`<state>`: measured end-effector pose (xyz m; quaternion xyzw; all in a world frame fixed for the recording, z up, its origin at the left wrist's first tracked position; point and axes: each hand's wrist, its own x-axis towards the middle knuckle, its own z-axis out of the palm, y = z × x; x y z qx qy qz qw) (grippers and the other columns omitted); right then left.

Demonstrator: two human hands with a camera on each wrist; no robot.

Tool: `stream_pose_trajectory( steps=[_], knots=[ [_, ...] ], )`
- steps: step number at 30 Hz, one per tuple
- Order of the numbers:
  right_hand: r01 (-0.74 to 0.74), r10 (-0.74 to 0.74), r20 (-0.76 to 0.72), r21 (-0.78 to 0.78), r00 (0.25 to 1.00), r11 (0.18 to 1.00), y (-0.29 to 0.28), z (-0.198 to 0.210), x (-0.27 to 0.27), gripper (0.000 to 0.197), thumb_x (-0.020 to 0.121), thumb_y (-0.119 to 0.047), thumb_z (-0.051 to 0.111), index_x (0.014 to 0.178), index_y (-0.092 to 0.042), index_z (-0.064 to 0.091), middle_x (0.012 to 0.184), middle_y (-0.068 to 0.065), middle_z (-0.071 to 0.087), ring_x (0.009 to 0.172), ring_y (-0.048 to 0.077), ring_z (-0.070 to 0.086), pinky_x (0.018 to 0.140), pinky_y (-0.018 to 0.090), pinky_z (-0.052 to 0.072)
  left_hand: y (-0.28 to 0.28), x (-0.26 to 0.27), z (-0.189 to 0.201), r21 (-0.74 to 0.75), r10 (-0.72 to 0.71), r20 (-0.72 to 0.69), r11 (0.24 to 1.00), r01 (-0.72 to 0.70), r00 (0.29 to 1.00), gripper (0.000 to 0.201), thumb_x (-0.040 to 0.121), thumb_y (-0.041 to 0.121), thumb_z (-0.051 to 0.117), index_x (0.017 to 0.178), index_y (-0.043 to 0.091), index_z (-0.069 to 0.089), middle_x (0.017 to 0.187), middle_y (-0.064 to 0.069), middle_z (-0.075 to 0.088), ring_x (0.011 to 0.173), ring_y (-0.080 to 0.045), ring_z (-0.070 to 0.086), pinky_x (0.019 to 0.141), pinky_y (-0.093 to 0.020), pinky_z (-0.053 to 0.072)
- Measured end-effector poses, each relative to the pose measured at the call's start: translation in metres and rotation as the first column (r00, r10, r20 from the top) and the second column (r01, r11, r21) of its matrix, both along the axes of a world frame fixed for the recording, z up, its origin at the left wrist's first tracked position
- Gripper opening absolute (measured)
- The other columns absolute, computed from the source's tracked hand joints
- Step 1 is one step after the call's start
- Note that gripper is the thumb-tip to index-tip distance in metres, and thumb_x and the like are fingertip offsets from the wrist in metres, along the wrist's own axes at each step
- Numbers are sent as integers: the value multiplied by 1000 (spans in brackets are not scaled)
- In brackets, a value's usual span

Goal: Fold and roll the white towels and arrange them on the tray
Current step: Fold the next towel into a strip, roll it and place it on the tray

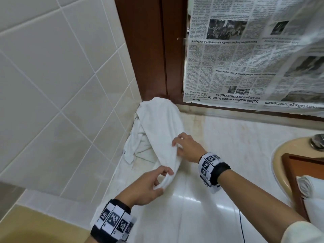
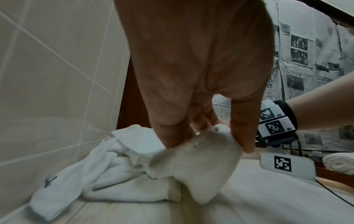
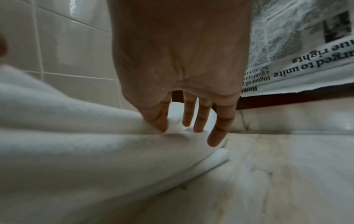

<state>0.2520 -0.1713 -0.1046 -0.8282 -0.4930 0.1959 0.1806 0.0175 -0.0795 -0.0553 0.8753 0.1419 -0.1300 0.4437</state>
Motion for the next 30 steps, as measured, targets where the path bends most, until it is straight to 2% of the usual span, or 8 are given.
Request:
stream_pose_trajectory(
  steps=[4,8,10,13,17,20,24,30],
  knots=[
    [115,-89,-161,164,983,980,-15,4,-30,14,92,-28,60,101,-18,63,108,-1,54,96,20,58,86,41,50,-13,-23,-4,-64,25,-72,998,-29,997,50,87,22,69,119,52,46,125,20,49,75,-4,54,79,-25,51],
    [322,-323,-170,-33,931,946,-30,-8,-60,49,91,-43,62,126,-11,50,122,4,48,107,24,54,94,40,47,-37,-45,-7,-212,-62,-135,977,32,989,45,84,16,74,114,42,54,125,15,54,73,-5,63,76,-23,51],
    [393,-388,-264,-37,883,919,-40,-15,-79,24,94,-33,61,94,-11,54,94,5,55,83,22,53,81,40,49,-48,-59,-11,-281,-117,-177,958,63,977,43,82,15,78,113,39,58,123,14,56,68,-8,60,71,-23,47],
    [472,-424,-355,60,834,879,-58,-16,-105,39,95,-23,61,66,-15,36,63,-2,40,58,13,35,55,21,32,-56,-81,-18,-328,-85,-199,945,15,976,37,83,20,78,113,35,62,115,11,56,65,-10,55,62,-15,44],
    [570,-468,-424,149,775,808,-89,-2,-133,35,93,-30,62,77,0,53,65,5,52,59,13,44,56,25,35,-53,-97,-33,-295,39,-158,952,-85,987,34,83,17,75,108,36,63,104,7,55,62,-8,50,55,-16,42],
    [615,-489,-474,151,732,774,-112,8,-151,33,89,-33,65,84,-1,60,77,16,64,64,14,52,61,30,40,-61,-103,-36,-418,32,-94,906,-69,995,34,80,14,73,104,36,68,98,7,57,71,-5,53,61,-14,41],
    [690,-501,-575,160,647,706,-159,28,-175,50,72,-45,65,74,3,52,67,12,50,63,14,46,63,32,37,-77,-103,-26,-522,123,41,849,-84,992,26,89,8,66,105,27,72,101,-1,67,81,-8,62,69,-20,48],
    [682,-464,-598,200,654,704,-218,73,-207,41,86,-9,67,58,-15,37,57,-4,31,54,10,31,52,18,27,-75,-84,-6,-393,159,131,915,-96,979,36,87,5,70,114,31,69,109,6,68,86,-7,66,81,-17,48]
  ],
)
